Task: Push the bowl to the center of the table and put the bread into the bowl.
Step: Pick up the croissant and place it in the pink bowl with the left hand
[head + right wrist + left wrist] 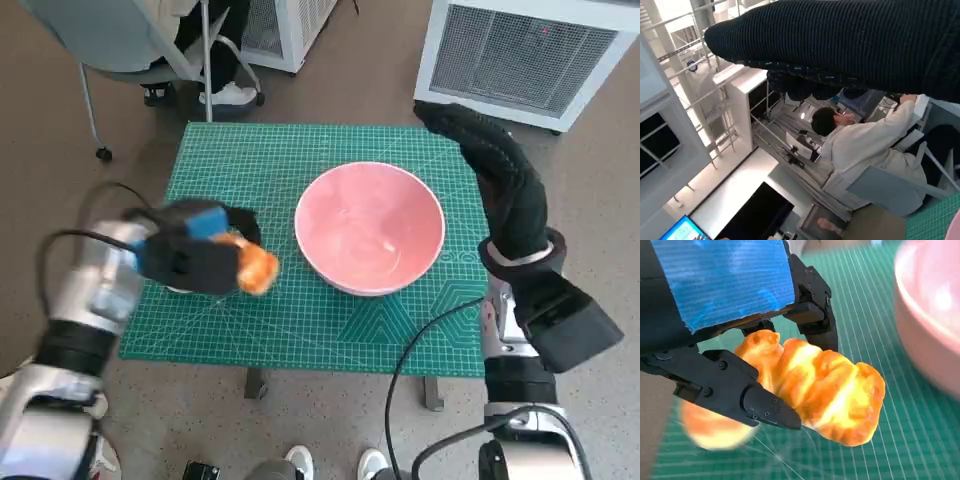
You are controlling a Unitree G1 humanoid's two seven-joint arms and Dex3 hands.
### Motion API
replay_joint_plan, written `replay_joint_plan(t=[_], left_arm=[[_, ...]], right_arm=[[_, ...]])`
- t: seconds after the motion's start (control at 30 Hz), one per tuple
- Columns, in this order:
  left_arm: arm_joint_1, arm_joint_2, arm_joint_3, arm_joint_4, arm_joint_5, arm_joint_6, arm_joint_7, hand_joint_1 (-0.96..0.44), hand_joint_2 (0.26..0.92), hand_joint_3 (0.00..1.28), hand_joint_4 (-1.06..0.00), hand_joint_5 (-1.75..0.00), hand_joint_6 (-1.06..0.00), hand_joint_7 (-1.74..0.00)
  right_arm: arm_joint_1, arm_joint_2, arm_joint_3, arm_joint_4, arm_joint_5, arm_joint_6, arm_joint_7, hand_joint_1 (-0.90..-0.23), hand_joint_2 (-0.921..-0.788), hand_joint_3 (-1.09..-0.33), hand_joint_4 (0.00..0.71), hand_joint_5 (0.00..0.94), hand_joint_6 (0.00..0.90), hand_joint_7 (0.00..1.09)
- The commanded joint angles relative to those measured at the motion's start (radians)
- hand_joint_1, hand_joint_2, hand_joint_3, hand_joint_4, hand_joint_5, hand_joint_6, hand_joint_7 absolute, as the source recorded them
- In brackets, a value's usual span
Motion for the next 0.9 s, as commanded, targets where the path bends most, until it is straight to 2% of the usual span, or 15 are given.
replay_joint_plan(t=[0.03, 0.2, 0.3, 0.43, 0.63, 0.9], left_arm=[[-0.057, 0.02, 0.066, -0.087, -0.084, 0.037, -0.058, 0.0, 0.908, 0.05, -0.68, -1.29, -0.75, -0.91], [-0.114, -0.008, 0.111, -0.141, -0.149, 0.062, -0.062, 0.0, 0.904, 0.04, -0.69, -1.32, -0.79, -0.84], [-0.152, -0.039, 0.121, -0.145, -0.167, 0.06, -0.035, 0.0, 0.898, 0.04, -0.71, -1.25, -0.78, -0.89], [-0.192, -0.098, 0.115, -0.152, -0.151, 0.048, 0.045, 0.0, 0.905, 0.03, -0.72, -1.15, -0.74, -1.03], [-0.243, -0.18, 0.069, -0.09, -0.085, -0.025, 0.187, 0.0, 0.91, 0.03, -0.71, -1.08, -0.73, -1.11], [-0.334, -0.263, -0.022, 0.192, 0.018, -0.193, 0.359, 0.0, 0.92, 0.04, -0.7, -1.09, -0.68, -1.17]], right_arm=[[0.023, -0.006, 0.004, 0.003, -0.001, 0.01, -0.007, -0.651, -0.921, -0.79, 0.31, 0.053, -0.001, 0.7], [0.019, -0.006, 0.003, 0.007, 0.004, 0.013, -0.006, -0.651, -0.921, -0.79, 0.308, 0.053, -0.001, 0.7], [0.016, -0.006, 0.003, 0.012, 0.007, 0.012, -0.004, -0.652, -0.921, -0.789, 0.308, 0.053, -0.001, 0.7], [0.013, -0.003, 0.003, 0.016, 0.005, 0.01, -0.006, -0.65, -0.921, -0.787, 0.308, 0.054, -0.001, 0.7], [0.013, 0.002, 0.005, 0.016, 0.003, 0.008, -0.009, -0.645, -0.921, -0.789, 0.308, 0.055, -0.001, 0.7], [0.015, 0.004, 0.005, 0.018, 0.011, 0.005, -0.005, -0.643, -0.921, -0.789, 0.307, 0.055, -0.001, 0.7]])
